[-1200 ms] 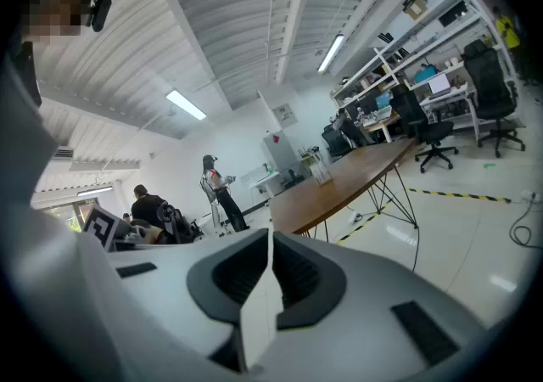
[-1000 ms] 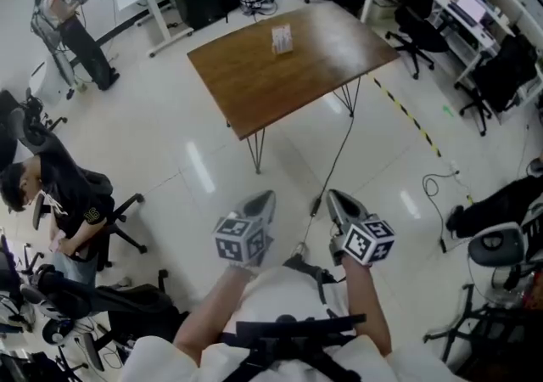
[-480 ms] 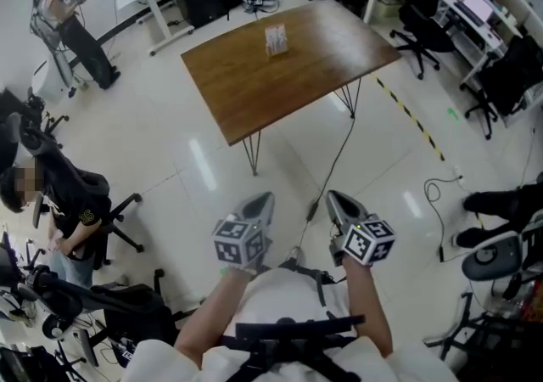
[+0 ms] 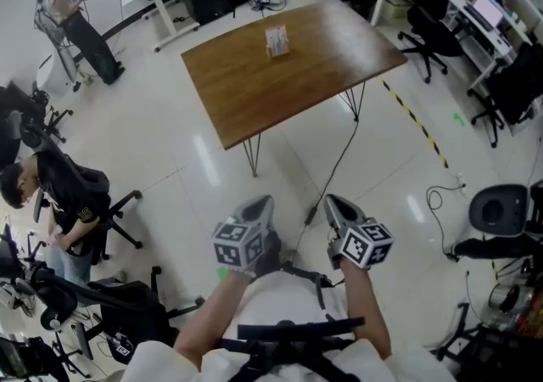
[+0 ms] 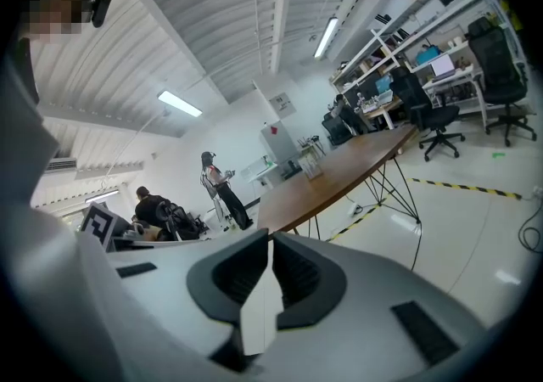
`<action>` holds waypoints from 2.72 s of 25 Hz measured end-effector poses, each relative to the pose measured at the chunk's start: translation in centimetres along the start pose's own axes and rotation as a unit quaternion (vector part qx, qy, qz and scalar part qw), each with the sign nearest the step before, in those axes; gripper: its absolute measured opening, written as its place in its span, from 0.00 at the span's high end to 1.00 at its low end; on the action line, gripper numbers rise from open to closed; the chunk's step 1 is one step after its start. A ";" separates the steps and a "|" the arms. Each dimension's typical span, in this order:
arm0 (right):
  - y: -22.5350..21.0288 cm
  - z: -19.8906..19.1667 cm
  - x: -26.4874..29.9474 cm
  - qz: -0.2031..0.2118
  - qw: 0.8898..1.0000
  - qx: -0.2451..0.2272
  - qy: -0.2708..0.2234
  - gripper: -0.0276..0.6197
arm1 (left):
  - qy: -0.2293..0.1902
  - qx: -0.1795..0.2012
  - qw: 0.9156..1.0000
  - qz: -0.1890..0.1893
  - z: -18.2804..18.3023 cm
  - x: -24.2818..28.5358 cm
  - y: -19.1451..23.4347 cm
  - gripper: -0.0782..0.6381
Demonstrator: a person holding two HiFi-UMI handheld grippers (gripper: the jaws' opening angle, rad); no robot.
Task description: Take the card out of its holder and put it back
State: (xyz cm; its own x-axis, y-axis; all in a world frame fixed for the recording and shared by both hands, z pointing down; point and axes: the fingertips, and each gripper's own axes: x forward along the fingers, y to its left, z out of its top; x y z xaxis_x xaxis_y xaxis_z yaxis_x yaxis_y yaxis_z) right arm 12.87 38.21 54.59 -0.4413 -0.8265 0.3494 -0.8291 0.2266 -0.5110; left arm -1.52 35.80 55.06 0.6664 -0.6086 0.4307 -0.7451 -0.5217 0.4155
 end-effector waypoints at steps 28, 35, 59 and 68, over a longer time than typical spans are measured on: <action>-8.2 10.5 13.0 -0.036 0.999 0.005 0.006 0.90 | 0.023 -0.017 0.999 -0.018 10.0 14.9 7.4 0.91; -8.7 13.3 17.4 -0.042 0.999 0.004 0.002 0.90 | 0.021 -0.022 0.999 -0.016 13.4 17.0 10.8 0.91; -7.9 18.1 27.1 -0.047 0.999 -0.013 -0.009 0.85 | 0.022 -0.014 0.999 -0.037 19.1 21.5 16.2 0.91; -8.9 20.7 30.4 -0.046 0.998 -0.048 -0.004 0.86 | 0.002 -0.015 0.999 -0.032 21.9 23.5 17.0 0.91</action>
State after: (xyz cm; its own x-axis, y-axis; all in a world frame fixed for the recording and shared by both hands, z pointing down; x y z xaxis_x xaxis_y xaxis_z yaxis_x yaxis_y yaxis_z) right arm 13.92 0.39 53.56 -0.3596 -0.8502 0.3845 -0.8954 0.1983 -0.3988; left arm 0.81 -0.44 54.73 0.7131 -0.5715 0.4060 -0.6995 -0.5420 0.4657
